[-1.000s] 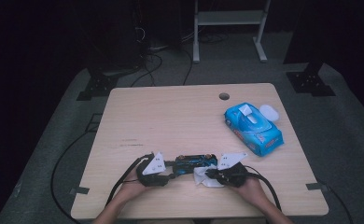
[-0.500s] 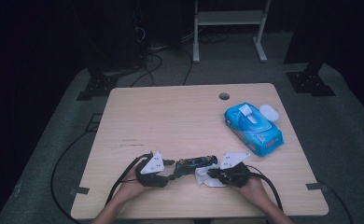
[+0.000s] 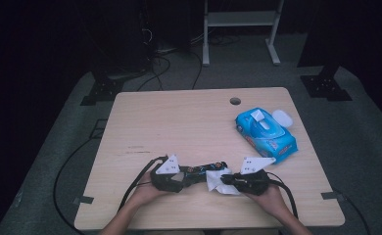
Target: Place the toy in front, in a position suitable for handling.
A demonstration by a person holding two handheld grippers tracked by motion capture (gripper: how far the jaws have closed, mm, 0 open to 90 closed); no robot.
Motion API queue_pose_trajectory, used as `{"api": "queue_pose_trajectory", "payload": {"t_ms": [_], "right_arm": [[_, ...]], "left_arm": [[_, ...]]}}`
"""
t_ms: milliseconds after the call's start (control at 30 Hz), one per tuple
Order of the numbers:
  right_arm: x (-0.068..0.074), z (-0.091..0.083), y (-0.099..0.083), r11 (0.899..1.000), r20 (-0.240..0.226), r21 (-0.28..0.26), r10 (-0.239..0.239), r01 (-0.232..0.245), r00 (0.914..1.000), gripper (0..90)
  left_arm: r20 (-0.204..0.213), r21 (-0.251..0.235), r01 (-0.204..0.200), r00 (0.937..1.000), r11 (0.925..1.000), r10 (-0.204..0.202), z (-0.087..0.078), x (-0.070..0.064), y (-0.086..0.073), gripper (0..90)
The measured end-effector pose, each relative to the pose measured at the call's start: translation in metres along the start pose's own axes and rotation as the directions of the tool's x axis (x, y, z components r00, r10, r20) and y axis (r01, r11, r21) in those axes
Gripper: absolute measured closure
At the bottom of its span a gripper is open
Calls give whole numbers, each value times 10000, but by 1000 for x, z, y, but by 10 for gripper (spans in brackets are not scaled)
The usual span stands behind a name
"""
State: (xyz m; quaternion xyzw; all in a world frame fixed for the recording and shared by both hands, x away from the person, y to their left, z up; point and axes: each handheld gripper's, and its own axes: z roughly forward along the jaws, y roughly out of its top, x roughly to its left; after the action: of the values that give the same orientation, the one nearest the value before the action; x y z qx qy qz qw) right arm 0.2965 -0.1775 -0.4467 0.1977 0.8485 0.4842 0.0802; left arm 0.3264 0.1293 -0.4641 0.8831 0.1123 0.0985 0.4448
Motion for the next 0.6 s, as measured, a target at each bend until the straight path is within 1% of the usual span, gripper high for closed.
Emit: {"api": "queue_pose_trajectory", "payload": {"t_ms": [67, 100, 167, 233, 300, 367, 467, 533, 600], "right_arm": [[2, -1, 7, 9998, 20, -179, -33, 33, 10000, 855], [2, 0, 10, 9996, 51, -280, -63, 64, 10000, 855], [3, 3, 18, 9990, -1, -434, -49, 49, 10000, 857], [4, 7, 24, 9986, -20, -511, -132, 131, 9999, 858], [4, 12, 30, 9978, -52, -648, -158, 155, 9999, 858], [5, 17, 37, 9975, -70, -682, -205, 200, 9998, 859], [7, 25, 48, 9976, -48, -572, -392, 389, 9992, 859], [6, 32, 57, 9981, -72, -462, -405, 401, 9992, 860], [6, 42, 64, 9990, -240, -237, -384, 378, 9990, 859]], "left_arm": [[-14, 40, 104, 9999, 9999, -104, 1, 1, 1, 525], [50, 16, 172, 9998, 9999, -172, 0, 1, 1, 530], [89, -27, 246, 9997, 9997, -246, 1, 2, 0, 538], [184, -111, 320, 9993, 9994, -318, 0, 2, 1, 559], [75, -139, 276, 9996, 9995, -275, 1, 2, 1, 578], [103, -133, 268, 9996, 9996, -267, 1, 3, 1, 581], [102, -197, 152, 9998, 9997, -150, 1, 3, 1, 581], [138, -240, 253, 9996, 9994, -250, 1, 4, 0, 581], [195, -242, 310, 9993, 9992, -305, 1, 5, 0, 581]]}}
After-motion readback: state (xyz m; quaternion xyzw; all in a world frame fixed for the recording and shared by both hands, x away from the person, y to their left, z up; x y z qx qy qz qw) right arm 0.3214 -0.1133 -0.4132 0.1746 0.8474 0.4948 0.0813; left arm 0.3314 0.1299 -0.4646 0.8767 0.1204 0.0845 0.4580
